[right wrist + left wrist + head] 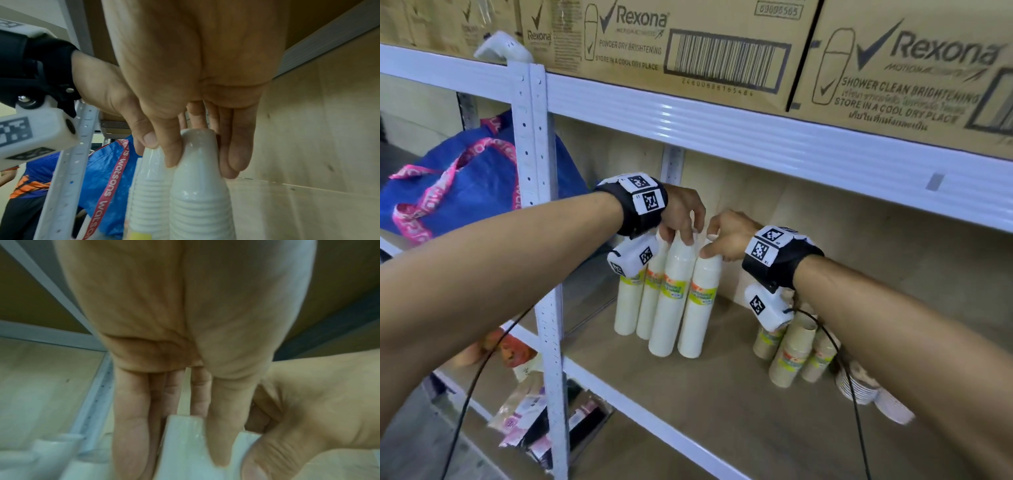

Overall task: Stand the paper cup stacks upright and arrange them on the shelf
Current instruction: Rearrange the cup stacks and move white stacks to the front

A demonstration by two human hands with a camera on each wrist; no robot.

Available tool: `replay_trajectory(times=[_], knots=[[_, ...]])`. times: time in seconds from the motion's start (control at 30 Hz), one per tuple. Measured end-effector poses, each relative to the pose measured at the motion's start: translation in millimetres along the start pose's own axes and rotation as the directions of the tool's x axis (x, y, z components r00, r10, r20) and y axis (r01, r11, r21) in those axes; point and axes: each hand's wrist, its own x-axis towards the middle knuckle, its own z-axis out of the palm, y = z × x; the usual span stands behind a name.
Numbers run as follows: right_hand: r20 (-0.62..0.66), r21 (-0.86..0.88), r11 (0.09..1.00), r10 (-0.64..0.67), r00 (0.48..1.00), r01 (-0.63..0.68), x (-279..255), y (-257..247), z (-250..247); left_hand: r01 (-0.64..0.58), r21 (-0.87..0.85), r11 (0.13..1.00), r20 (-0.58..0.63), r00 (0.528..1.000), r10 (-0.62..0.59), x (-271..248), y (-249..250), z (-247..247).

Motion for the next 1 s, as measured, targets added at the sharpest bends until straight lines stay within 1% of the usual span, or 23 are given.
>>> replay_trajectory(times=[0.17,0.27,0.37,0.5,0.53,0.67,0.73,0.9,1.0], knots=[[-0.059,-0.060,0.996,0.066,0.996,-0.070,-3,32,-16,-0.051,-0.001,0.999,-0.091,0.995,0.050,27,30,3],[-0.098,-0.042,0.990,0.126,0.987,-0.131,-2,48,-20,-0.073,-0.027,0.997,-0.131,0.989,0.069,46,43,10],[-0.137,-0.064,0.981,0.174,0.975,-0.184,2,64,-21,-0.096,-0.030,0.995,-0.179,0.980,0.089,66,51,20],[-0.153,-0.045,0.969,0.231,0.961,-0.241,13,84,-20,-0.142,-0.026,0.990,-0.209,0.969,0.134,93,59,29],[-0.158,-0.036,0.967,0.243,0.957,-0.252,17,89,-19,-0.155,-0.040,0.987,-0.224,0.964,0.142,99,60,31],[-0.185,-0.017,0.959,0.276,0.943,-0.284,31,105,-15,-0.168,-0.002,0.986,-0.334,0.929,0.158,120,64,40],[-0.193,-0.011,0.953,0.294,0.936,-0.302,38,111,-13,-0.165,-0.014,0.986,-0.357,0.922,0.149,129,63,46],[-0.162,-0.026,0.944,0.319,0.934,-0.328,52,117,-10,-0.125,-0.108,0.986,-0.277,0.957,0.090,147,58,51],[-0.119,0.043,0.942,0.334,0.935,-0.331,57,121,-10,-0.098,-0.142,0.985,-0.274,0.960,0.056,155,54,53]])
